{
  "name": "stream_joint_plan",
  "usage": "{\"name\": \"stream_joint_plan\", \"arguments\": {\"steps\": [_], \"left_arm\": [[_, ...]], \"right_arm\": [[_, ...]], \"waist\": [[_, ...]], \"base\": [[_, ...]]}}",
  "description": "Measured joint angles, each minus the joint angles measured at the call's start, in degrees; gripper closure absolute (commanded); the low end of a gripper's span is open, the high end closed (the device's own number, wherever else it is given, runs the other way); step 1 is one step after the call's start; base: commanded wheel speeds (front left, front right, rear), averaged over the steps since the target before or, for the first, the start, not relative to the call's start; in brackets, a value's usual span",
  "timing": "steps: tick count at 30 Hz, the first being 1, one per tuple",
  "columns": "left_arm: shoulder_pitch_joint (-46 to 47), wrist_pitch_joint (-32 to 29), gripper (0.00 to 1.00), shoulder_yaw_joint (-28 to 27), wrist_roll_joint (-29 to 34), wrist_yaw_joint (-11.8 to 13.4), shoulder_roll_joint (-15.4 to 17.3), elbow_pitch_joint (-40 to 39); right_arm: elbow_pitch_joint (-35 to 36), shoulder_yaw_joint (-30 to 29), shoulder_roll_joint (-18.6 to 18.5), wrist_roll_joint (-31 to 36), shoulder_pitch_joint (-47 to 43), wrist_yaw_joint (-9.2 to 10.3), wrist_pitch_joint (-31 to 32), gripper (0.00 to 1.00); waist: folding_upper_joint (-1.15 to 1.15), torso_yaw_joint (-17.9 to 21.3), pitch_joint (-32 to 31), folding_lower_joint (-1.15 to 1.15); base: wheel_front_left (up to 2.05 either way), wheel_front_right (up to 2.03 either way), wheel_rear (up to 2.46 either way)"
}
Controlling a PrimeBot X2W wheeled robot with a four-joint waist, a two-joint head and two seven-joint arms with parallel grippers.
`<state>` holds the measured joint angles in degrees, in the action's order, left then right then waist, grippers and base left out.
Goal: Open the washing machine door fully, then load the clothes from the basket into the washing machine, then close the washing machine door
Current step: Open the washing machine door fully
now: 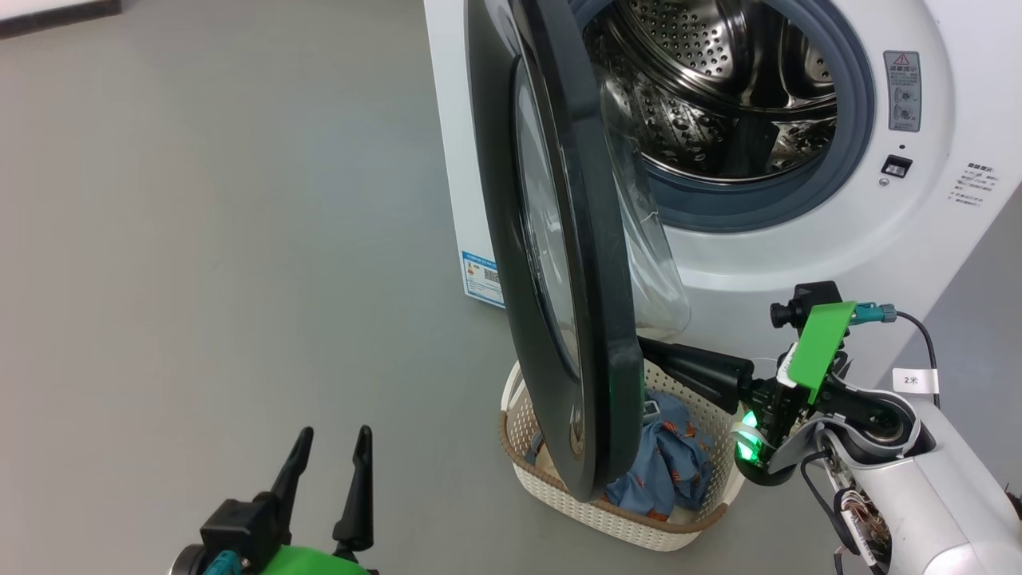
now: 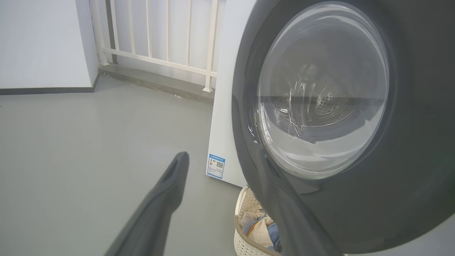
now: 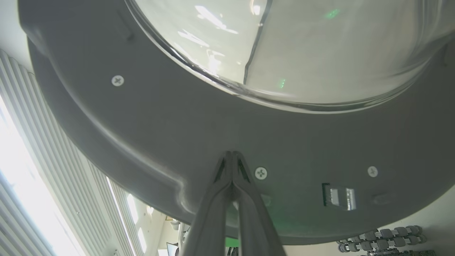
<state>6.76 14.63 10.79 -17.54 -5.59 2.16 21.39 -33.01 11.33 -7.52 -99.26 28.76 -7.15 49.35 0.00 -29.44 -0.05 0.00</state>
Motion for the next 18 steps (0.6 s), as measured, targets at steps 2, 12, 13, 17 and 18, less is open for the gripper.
{"name": "stream_joint_plan", "arguments": {"steps": [2, 12, 13, 17, 18], "left_arm": [[0.01, 0.00, 0.00, -0.02, 0.05, 0.00, 0.00, 0.00], [0.01, 0.00, 0.00, -0.44, 0.07, 0.00, 0.02, -0.01], [0.01, 0.00, 0.00, -0.47, 0.07, 0.00, 0.02, -0.01], [0.02, 0.00, 0.00, -0.66, 0.15, 0.00, 0.01, -0.02], [0.02, 0.00, 0.00, -0.74, 0.16, 0.00, 0.02, -0.02]], "right_arm": [[0.32, -0.32, 0.02, 0.12, -0.07, 0.00, -0.02, 1.00], [2.77, -2.13, -0.04, 2.21, -0.22, 0.00, -0.88, 0.00], [3.09, -2.36, -0.12, 2.37, -0.22, 0.00, -1.03, 0.00], [5.12, -3.68, -0.29, 2.44, -0.32, 0.00, -1.64, 0.00], [5.78, -4.07, -0.34, 2.45, -0.45, 0.00, -1.96, 0.00]], "waist": [[0.00, 0.05, 0.00, 0.00], [0.00, 2.19, 0.48, 0.00], [0.00, 2.54, 0.51, 0.00], [0.00, 4.12, 0.54, 0.00], [0.00, 4.56, 0.52, 0.00]], "base": [[0.00, 0.00, 0.00], [0.00, 0.00, 0.00], [0.00, 0.00, 0.00], [0.00, 0.00, 0.00], [0.00, 0.00, 0.00]]}}
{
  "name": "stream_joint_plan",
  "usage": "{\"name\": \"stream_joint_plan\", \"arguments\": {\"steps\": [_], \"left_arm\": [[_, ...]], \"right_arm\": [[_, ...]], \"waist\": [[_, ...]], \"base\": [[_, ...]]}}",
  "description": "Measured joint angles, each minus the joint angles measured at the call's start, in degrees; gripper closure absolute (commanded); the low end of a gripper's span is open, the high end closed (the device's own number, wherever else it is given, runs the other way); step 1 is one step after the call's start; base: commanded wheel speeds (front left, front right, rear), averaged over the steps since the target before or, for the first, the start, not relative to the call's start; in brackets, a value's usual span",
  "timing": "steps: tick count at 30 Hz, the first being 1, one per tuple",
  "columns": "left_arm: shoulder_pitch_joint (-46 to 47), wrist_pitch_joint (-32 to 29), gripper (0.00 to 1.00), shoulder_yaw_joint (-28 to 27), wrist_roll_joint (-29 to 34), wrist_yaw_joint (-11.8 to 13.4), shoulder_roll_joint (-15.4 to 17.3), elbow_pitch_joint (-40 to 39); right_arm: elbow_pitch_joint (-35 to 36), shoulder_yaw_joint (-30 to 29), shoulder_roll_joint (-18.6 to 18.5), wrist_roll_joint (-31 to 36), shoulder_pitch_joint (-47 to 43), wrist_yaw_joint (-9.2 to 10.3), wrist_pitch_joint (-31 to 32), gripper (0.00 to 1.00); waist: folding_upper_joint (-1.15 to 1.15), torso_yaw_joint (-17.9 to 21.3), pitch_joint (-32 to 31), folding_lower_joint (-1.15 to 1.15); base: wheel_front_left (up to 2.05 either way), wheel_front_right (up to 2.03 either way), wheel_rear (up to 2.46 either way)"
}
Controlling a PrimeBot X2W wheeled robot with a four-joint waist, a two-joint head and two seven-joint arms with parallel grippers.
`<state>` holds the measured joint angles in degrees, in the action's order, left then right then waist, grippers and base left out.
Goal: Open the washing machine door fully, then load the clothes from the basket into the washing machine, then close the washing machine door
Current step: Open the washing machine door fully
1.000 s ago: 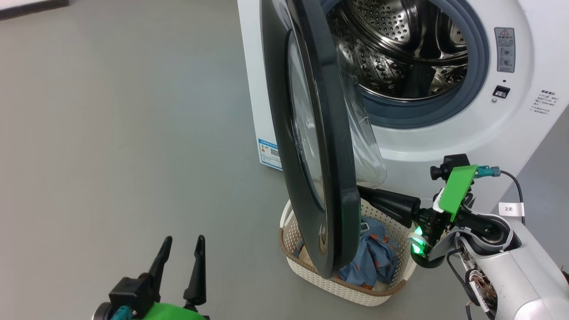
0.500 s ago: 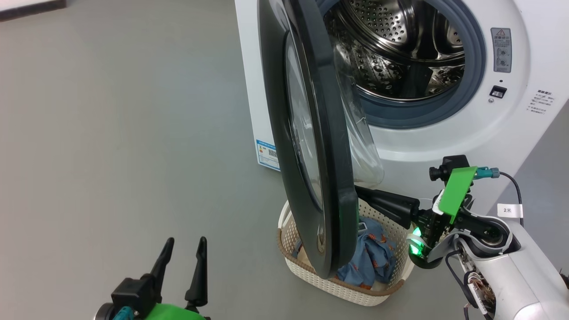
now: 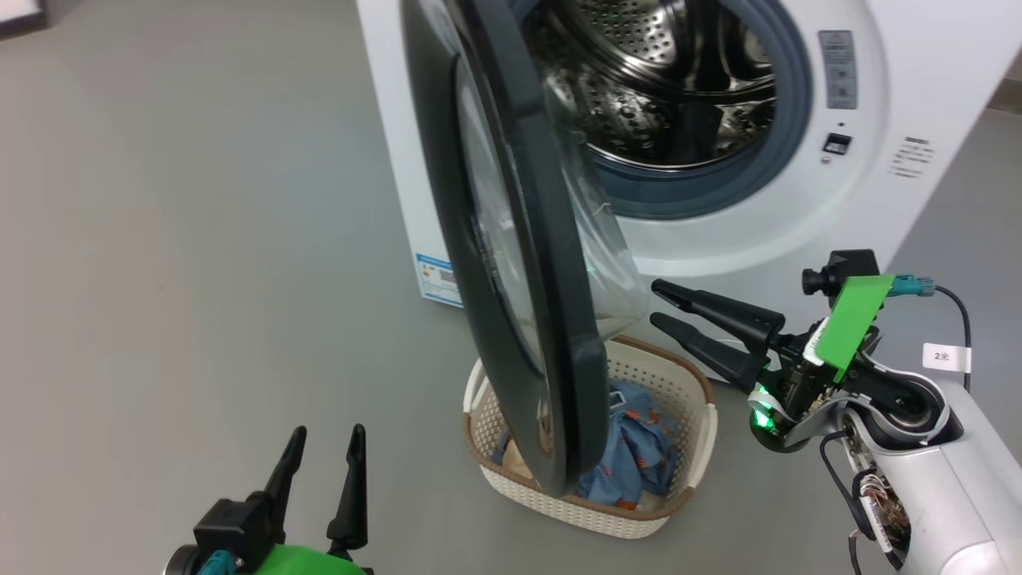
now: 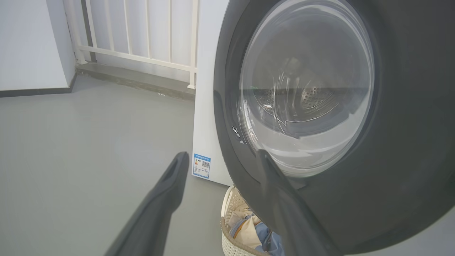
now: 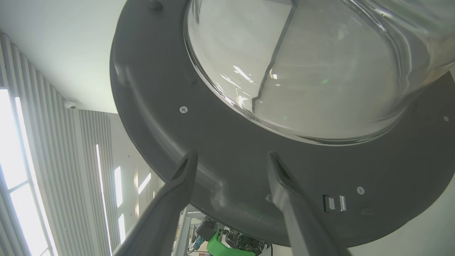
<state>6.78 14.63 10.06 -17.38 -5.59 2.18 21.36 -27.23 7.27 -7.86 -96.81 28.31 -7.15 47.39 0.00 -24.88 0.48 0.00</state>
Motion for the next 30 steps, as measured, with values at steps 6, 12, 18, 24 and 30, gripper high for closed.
{"name": "stream_joint_plan", "arguments": {"steps": [6, 12, 18, 24, 30], "left_arm": [[0.01, 0.00, 0.00, -0.47, 0.35, -0.19, 0.00, -0.04], [0.03, 0.00, 0.00, -0.68, 0.37, -0.25, 0.00, -0.14], [0.04, 0.00, 0.00, -2.94, 0.96, -0.25, 0.00, -0.49], [0.05, 0.00, 0.00, -4.70, 2.14, -0.43, 0.01, -1.43], [0.05, 0.00, 0.00, -5.72, 2.22, -0.44, 0.00, -2.24]], "right_arm": [[4.45, -2.38, -0.37, 1.80, -1.95, 0.00, -4.30, 0.00], [12.11, -3.57, -0.66, 7.90, -5.25, 0.00, -10.96, 0.00], [18.16, -3.11, -1.86, 12.29, -9.75, 0.00, -16.15, 0.00], [23.86, -0.14, -5.44, 19.75, -11.60, 0.00, -24.39, 0.00], [25.95, 4.16, -8.23, 26.84, -12.89, 0.00, -36.68, 0.00]], "waist": [[0.00, 3.07, -0.23, 0.00], [0.00, 6.36, -0.58, 0.00], [0.00, 9.49, -0.90, 0.00], [0.00, 13.22, -1.05, 0.00], [0.00, 16.49, -0.83, 0.00]], "base": [[0.00, 0.00, 0.00], [0.00, 0.00, 0.00], [0.00, 0.00, 0.00], [0.00, 0.00, 0.00], [0.00, 0.00, 0.00]]}}
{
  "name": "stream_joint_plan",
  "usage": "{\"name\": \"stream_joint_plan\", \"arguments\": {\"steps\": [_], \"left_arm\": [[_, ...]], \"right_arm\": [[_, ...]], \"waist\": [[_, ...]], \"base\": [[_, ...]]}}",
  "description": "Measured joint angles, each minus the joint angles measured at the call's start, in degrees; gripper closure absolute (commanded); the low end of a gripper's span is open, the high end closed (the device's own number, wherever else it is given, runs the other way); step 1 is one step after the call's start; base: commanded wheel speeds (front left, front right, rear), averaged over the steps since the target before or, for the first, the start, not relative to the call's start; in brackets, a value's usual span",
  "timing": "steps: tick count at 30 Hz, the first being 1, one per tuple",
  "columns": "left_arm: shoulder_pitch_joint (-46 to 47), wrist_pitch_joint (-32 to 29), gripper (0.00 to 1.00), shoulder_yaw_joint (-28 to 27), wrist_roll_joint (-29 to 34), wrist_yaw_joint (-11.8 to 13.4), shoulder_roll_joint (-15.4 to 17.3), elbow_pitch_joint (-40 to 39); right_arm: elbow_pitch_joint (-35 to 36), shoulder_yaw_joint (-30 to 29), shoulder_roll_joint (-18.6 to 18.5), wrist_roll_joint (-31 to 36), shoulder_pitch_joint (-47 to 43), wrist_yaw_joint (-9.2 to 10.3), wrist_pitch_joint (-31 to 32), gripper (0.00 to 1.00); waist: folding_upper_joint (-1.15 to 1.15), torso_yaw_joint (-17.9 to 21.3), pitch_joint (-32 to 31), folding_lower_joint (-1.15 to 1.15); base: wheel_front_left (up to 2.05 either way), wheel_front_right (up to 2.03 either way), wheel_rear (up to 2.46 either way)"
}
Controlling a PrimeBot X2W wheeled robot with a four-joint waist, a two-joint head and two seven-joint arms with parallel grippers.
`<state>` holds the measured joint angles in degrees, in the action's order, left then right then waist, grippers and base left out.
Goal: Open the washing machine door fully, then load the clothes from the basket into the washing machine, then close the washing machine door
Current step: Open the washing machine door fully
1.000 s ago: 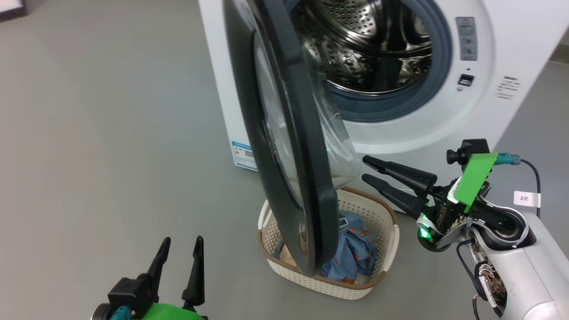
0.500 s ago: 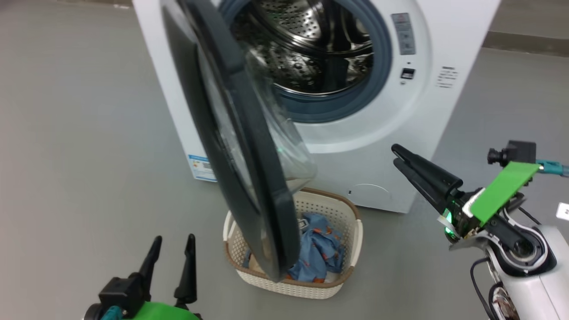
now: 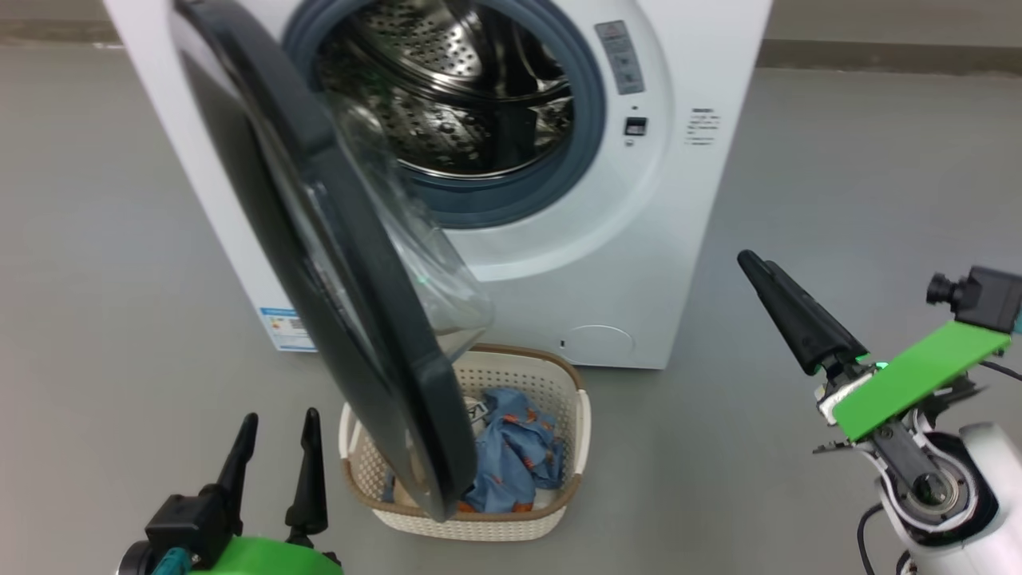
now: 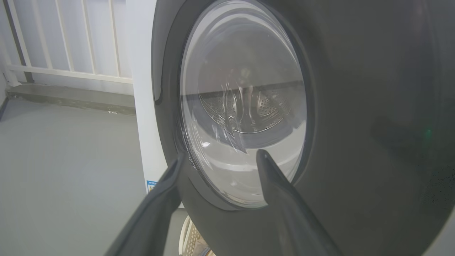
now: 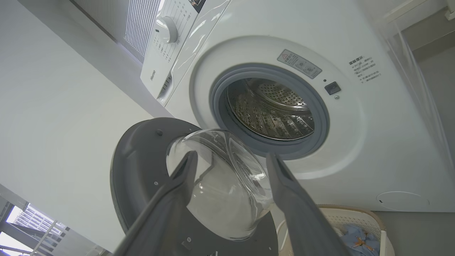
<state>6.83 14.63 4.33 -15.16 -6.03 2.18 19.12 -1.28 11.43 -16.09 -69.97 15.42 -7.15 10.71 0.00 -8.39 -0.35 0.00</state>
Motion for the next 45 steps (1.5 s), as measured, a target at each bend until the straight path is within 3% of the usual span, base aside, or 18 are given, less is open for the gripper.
{"name": "stream_joint_plan", "arguments": {"steps": [6, 14, 21, 31, 45], "left_arm": [[0.00, 0.00, 0.00, -0.92, 0.15, -0.07, 0.00, -0.59], [-0.01, 0.00, 0.00, -1.86, 0.52, -0.51, -0.02, -0.85], [-0.21, 0.00, 0.00, -2.49, 0.58, -0.48, -0.02, -1.99], [-1.31, 0.00, 0.00, -3.04, 0.38, -0.41, -0.03, -3.02], [-1.32, 0.00, 0.00, -3.20, 0.10, -0.22, -0.02, -3.31]], "right_arm": [[-0.88, 4.30, -3.21, 6.44, -0.85, -0.01, -9.99, 0.00], [-8.21, 6.94, -5.95, 14.33, -1.45, -0.01, -22.75, 0.00], [-12.55, 7.98, -6.05, 20.75, -2.83, -0.01, -24.98, 0.00], [-14.88, 1.53, -1.31, 35.17, -4.79, -0.01, -25.01, 0.00], [-17.45, -1.31, 1.69, 39.98, -5.61, -0.01, -25.01, 0.00]], "waist": [[0.00, 2.58, 0.52, 0.00], [0.00, 6.06, 1.04, -0.01], [0.00, 8.40, 0.68, 0.00], [0.00, 9.96, 0.16, 0.00], [0.00, 9.37, 0.13, 0.00]], "base": [[0.00, 0.00, 0.00], [0.00, 0.00, 0.00], [0.00, 0.00, 0.00], [0.00, 0.00, 0.00], [0.00, 0.00, 0.00]]}}
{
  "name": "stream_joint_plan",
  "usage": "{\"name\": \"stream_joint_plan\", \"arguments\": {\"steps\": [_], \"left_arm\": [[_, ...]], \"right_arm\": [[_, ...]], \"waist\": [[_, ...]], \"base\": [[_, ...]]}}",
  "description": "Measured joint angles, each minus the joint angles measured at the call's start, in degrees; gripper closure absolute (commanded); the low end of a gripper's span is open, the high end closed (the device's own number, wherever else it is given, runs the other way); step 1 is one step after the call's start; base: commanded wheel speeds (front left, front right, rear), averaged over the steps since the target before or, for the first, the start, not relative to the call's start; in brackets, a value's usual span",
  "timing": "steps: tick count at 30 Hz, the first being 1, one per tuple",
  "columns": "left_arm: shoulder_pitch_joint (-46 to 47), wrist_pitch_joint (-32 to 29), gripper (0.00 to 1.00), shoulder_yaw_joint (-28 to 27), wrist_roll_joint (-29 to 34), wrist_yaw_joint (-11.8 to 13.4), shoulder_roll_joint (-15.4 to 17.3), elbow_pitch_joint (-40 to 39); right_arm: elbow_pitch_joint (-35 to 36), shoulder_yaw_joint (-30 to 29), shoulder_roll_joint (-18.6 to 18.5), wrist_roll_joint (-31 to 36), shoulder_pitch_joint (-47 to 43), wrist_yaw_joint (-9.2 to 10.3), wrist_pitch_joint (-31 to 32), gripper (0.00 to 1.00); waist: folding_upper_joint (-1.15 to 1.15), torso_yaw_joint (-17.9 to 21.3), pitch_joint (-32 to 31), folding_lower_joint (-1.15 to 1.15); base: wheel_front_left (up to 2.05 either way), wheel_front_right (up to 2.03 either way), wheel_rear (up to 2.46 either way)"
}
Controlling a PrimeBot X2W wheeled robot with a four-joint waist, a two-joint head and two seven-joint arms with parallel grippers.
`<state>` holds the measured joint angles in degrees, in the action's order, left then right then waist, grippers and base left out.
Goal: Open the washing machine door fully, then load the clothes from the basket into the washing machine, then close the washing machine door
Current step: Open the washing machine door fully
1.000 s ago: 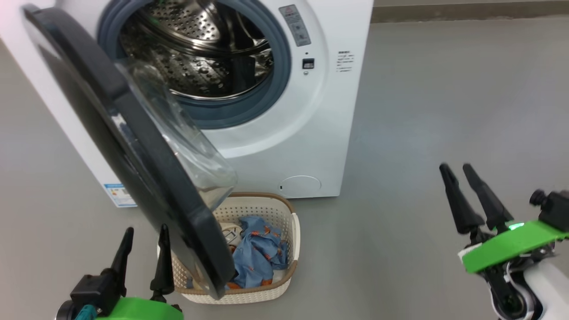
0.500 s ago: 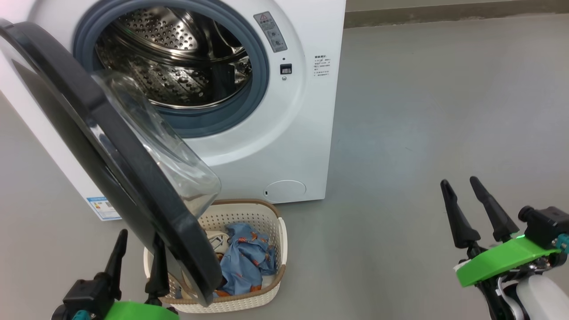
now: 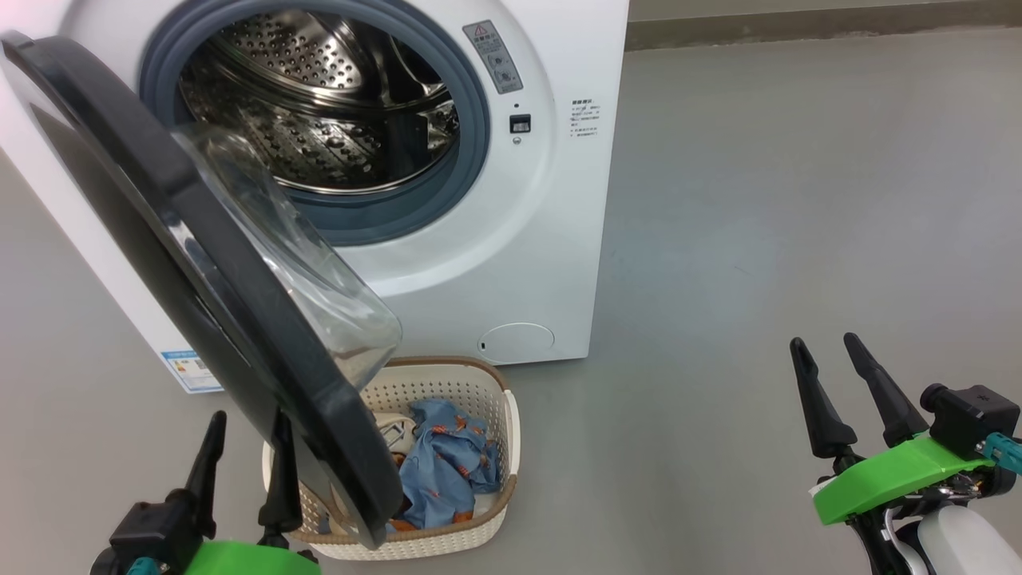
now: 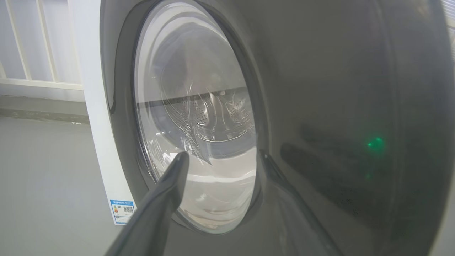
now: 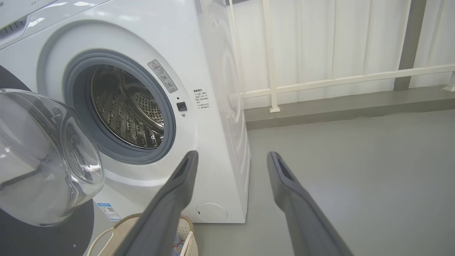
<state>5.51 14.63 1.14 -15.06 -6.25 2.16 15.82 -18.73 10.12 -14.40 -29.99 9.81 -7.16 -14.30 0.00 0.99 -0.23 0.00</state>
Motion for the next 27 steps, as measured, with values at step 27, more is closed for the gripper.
{"name": "stream_joint_plan", "arguments": {"steps": [27], "left_arm": [[0.02, 0.00, 0.00, 0.40, -0.02, 0.33, 0.00, 0.01]], "right_arm": [[-1.94, 0.03, 0.33, 2.85, 0.01, 0.00, 0.00, 0.00]], "waist": [[0.00, -0.55, 0.31, 0.00]], "base": [[0.00, 0.00, 0.00]]}}
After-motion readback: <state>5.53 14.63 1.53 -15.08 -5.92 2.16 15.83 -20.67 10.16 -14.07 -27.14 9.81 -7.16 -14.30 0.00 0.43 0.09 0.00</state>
